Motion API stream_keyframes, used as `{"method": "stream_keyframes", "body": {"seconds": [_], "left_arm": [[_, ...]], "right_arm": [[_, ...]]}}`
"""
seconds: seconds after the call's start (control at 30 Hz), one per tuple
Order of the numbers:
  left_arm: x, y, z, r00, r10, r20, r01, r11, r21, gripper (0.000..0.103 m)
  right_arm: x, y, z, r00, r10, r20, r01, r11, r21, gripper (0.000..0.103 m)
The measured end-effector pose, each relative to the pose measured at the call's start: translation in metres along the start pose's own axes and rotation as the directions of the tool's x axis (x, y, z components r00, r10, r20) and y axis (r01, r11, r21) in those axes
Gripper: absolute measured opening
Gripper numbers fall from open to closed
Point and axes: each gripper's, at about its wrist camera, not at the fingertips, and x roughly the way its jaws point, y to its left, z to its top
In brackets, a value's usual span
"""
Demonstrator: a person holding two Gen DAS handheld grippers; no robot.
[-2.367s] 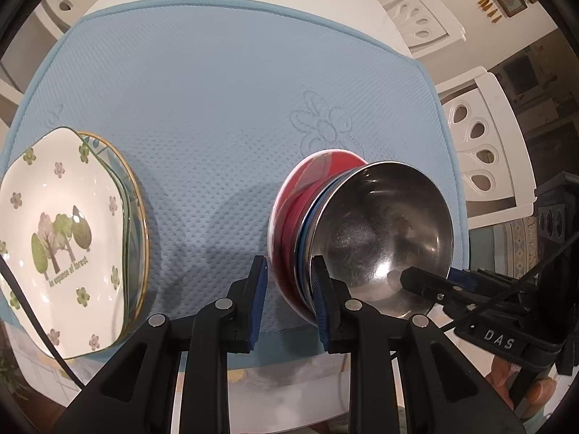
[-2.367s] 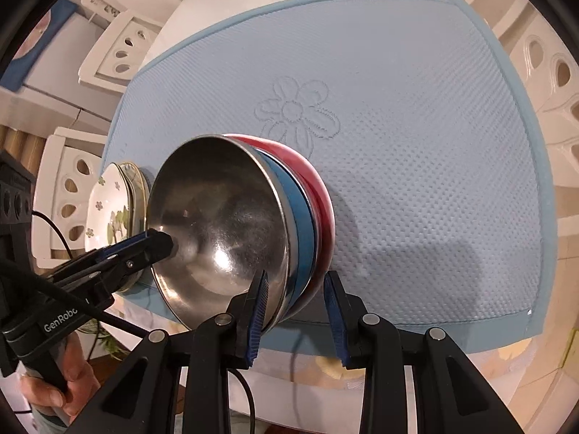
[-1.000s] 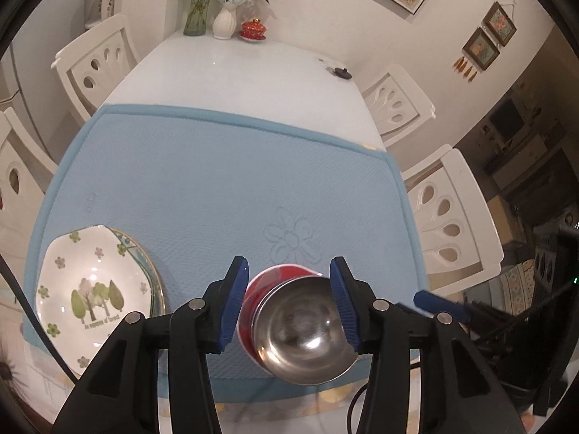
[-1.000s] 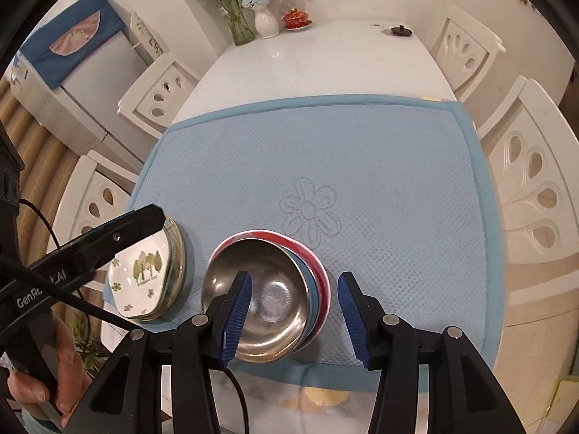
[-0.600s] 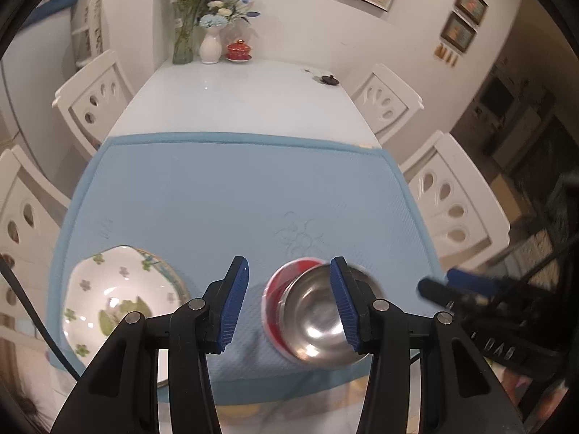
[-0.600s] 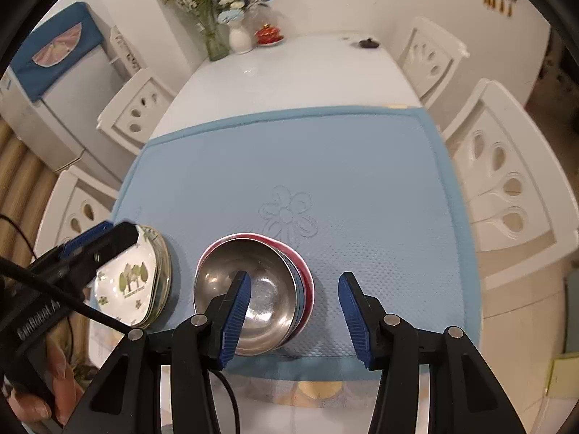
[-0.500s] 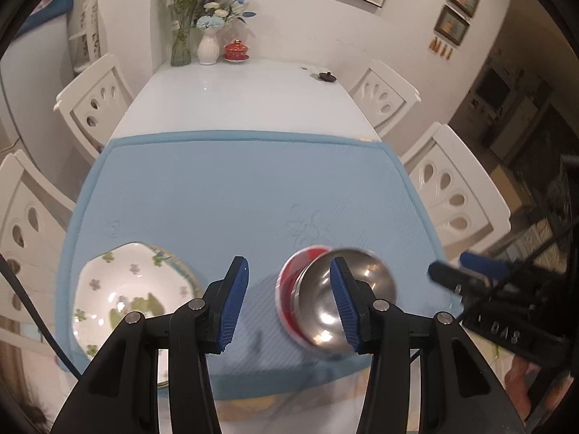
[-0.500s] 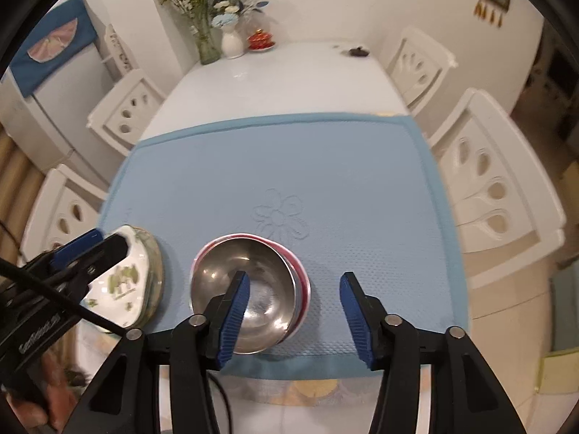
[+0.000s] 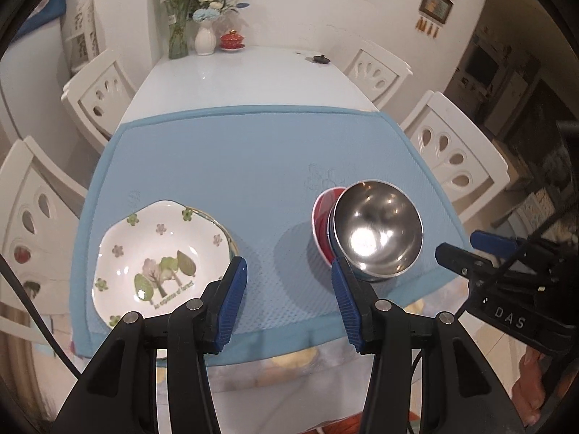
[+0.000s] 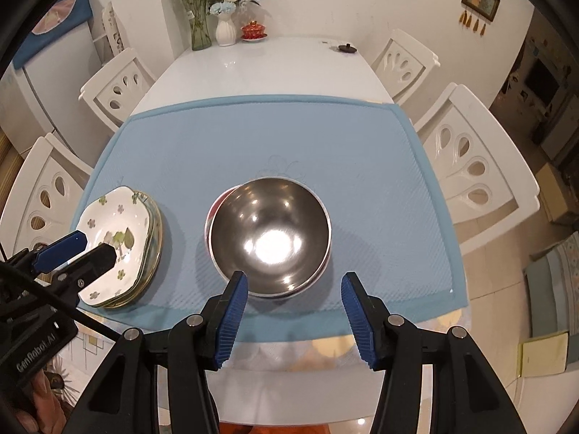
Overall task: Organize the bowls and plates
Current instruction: 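Move both grippers back toward the rim of the nested bowl stack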
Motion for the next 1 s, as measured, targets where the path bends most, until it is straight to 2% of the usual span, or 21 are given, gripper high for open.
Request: {"method": "stream_keyframes", "body": {"seconds": [0.2,0.77,1.0], "left_arm": [[-0.005,-0.005,-0.007,1.0,0.015,0.013,-0.016,0.998,0.066,0.046],[-0.011,0.002,-0.012,1.0,0.017,0.02,-0.018,0.999,0.048,0.046],[-0.006,-0.006,-0.011,1.0,0.02,0.006,-0.02,0.998,0.052,0.046]], "right_arm": [[-0.008,0.011,-0.008,1.0,-0.009,0.012,0.009,1.0,0.004,0.052],[-0.01,0.031,-0.01,1.0,-0.01,0.01,0.01,0.999,-0.044,0.052],[-0.009,0.027,-0.011,1.0,0.004,0.01,-0.004,0.999,-0.045,0.052]]}}
